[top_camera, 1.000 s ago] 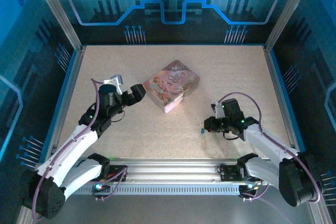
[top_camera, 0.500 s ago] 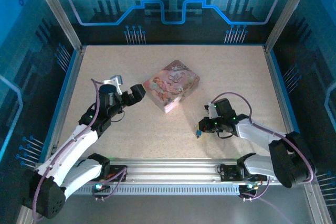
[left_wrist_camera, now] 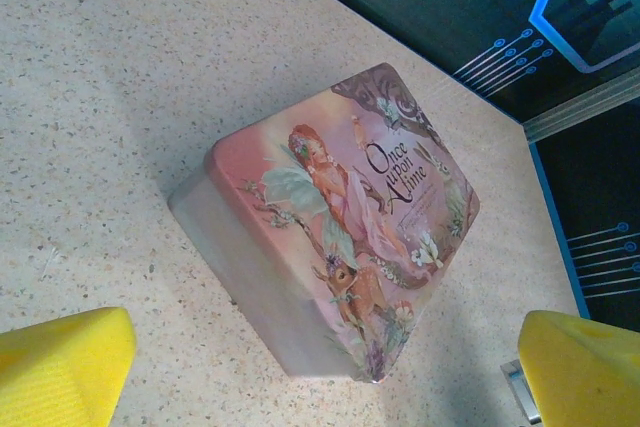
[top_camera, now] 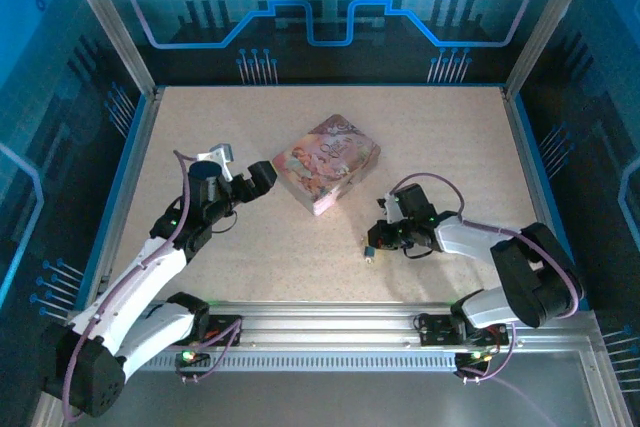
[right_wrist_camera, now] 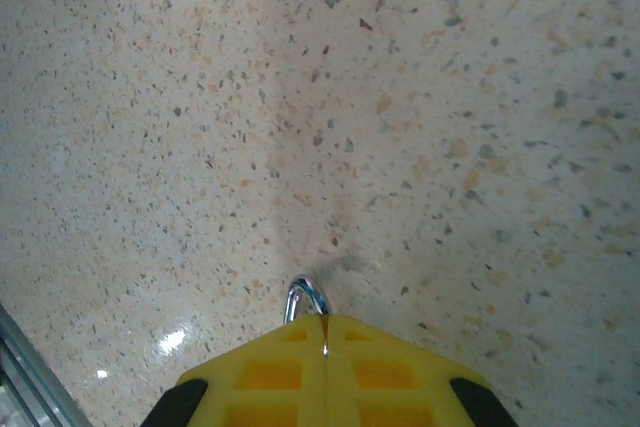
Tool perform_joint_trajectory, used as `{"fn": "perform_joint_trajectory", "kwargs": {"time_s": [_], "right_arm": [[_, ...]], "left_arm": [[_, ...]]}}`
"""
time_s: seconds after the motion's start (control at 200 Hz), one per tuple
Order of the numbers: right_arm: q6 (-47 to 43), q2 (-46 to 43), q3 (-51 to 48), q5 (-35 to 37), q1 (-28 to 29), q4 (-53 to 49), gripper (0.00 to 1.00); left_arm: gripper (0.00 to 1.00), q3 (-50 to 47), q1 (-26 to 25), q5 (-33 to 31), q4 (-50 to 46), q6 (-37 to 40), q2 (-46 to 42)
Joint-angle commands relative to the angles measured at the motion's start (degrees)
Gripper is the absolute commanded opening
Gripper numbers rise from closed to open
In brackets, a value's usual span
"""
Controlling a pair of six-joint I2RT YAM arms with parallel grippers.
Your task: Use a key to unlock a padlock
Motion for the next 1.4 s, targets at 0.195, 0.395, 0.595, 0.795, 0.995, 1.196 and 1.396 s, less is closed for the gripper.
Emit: {"fn": "perform_joint_trajectory", "kwargs": {"time_s": [0.195,0.395,0.595,0.795,0.995,1.196,1.396], "right_arm": [[0.5,1.7,1.8,-0.5,0.8,1.1,0.02],[0.2,1.4,1.7,-0.2,0.8,0.7,0.05],[-0.1,0.8,1.9,0.5,0.8,-0.2,0.08],[-0.8,-0.8,2.1,1.4,0.8,-2.3,0.17],[-2.3,-4.4,2.7,3.6,0.4,-6.1,0.25],[-4.5,-10.0,4.3,6.9,-0.3,-11.6,0.29],[-8.1,-19.2,5.8,11.3,-2.4,-17.5,0.35]], "left_arm": [[0.99,-0.8,0.6,0.1,0.6,-0.9,0.1],[0.99,-0.9,0.6,0.0,0.5,-1.3,0.0],[0.99,-0.8,0.6,0.0,-0.2,-1.0,-0.4],[0.99,-0.8,0.6,-0.3,-1.3,-0.2,-1.3],[0.99,-0.2,0.7,-0.5,-2.0,0.2,-2.4],[0.99,0.0,0.9,-0.6,-2.7,0.5,-3.6],[0.99,-0.1,1.3,-1.3,-4.5,1.3,-5.5]]}}
